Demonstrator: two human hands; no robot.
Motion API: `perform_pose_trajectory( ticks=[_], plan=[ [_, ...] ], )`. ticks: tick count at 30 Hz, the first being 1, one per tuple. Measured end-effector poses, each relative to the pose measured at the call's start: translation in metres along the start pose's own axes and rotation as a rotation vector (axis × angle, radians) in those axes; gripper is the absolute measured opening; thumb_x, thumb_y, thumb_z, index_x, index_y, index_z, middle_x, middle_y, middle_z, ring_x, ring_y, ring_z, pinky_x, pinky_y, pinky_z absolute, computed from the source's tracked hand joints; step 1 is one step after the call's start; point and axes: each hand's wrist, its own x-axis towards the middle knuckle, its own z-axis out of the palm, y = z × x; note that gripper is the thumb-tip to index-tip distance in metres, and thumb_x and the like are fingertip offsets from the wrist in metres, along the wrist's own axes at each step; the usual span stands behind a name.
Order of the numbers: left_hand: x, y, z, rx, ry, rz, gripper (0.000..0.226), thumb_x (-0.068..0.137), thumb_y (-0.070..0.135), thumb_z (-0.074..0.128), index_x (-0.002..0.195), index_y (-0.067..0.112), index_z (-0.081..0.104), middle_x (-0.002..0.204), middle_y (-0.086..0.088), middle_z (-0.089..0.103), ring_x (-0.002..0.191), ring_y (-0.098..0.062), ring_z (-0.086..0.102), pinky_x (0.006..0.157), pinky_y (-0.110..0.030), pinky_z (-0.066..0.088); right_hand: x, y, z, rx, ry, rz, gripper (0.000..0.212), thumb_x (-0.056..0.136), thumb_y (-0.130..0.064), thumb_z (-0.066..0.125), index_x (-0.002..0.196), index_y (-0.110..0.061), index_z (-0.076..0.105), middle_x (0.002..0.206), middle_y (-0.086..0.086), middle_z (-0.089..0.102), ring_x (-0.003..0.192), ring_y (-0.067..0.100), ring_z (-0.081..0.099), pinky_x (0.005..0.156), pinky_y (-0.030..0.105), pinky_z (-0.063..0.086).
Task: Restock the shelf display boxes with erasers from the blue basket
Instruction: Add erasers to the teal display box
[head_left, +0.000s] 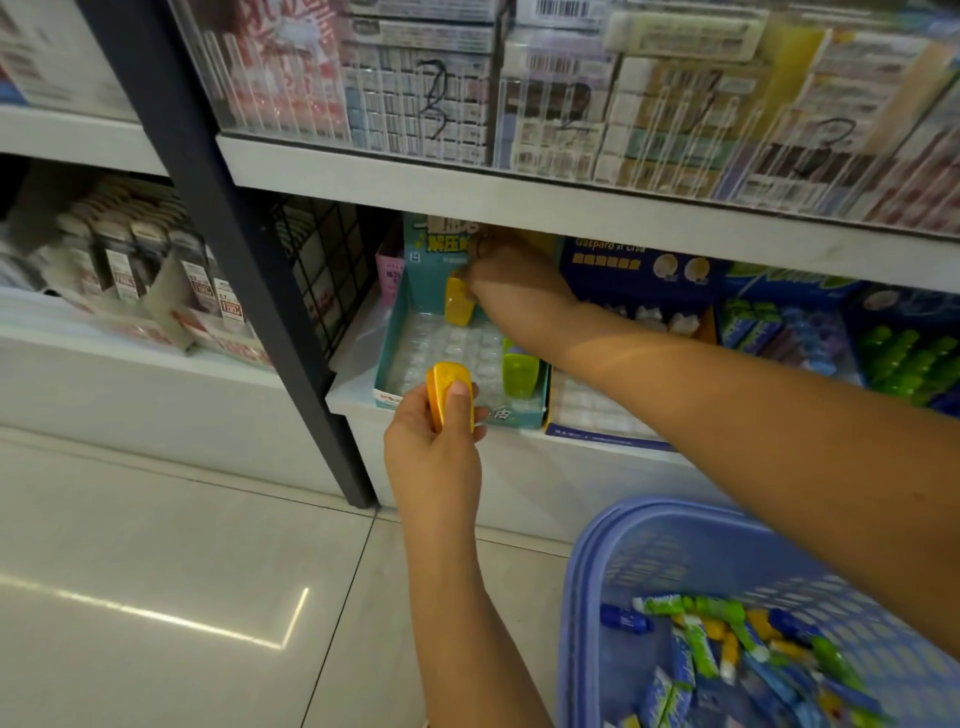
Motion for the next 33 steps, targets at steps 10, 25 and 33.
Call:
perform_pose_trajectory(
  ticks=[10,25,33],
  plan=[
    [0.000,-0.003,-0.001,0.006,0.019,0.001,0.012,0.096,0.027,0.052,0.101,0.026,0.063,0.088,0.012,0.071,0.077,-0.003,0.069,0.062,-0.012,0.052,0.002,-0.014,0.003,0.023,-0.029,0.039,0.030,0.086,-0.004,0.044,0.059,-0.016,0.038,0.063,0.002,0.039,0.062,0.019,0.041,0.046,0.023,0.023],
    [-0.016,0.011,-0.005,-0.066,0.069,0.074,0.012,0.091,0.029,0.060,0.094,0.040,0.059,0.085,0.027,0.067,0.080,0.004,0.067,0.071,-0.017,0.050,-0.059,-0.013,-0.032,-0.009,-0.071,-0.256,0.039,0.095,-0.037,0.050,0.133,-0.031,0.050,0.127,-0.004,0.057,0.117,0.011,0.053,0.088,0.016,0.043],
    [-0.014,0.010,-0.002,0.040,0.101,0.129,0.025,0.088,0.031,0.064,0.113,0.028,0.060,0.106,0.013,0.067,0.098,0.001,0.063,0.082,-0.016,0.053,-0.083,-0.007,-0.043,0.429,-0.257,-0.198,0.021,0.079,-0.020,0.075,0.095,-0.030,0.067,0.092,-0.011,0.069,0.077,-0.007,0.064,0.074,0.009,0.052]
  ],
)
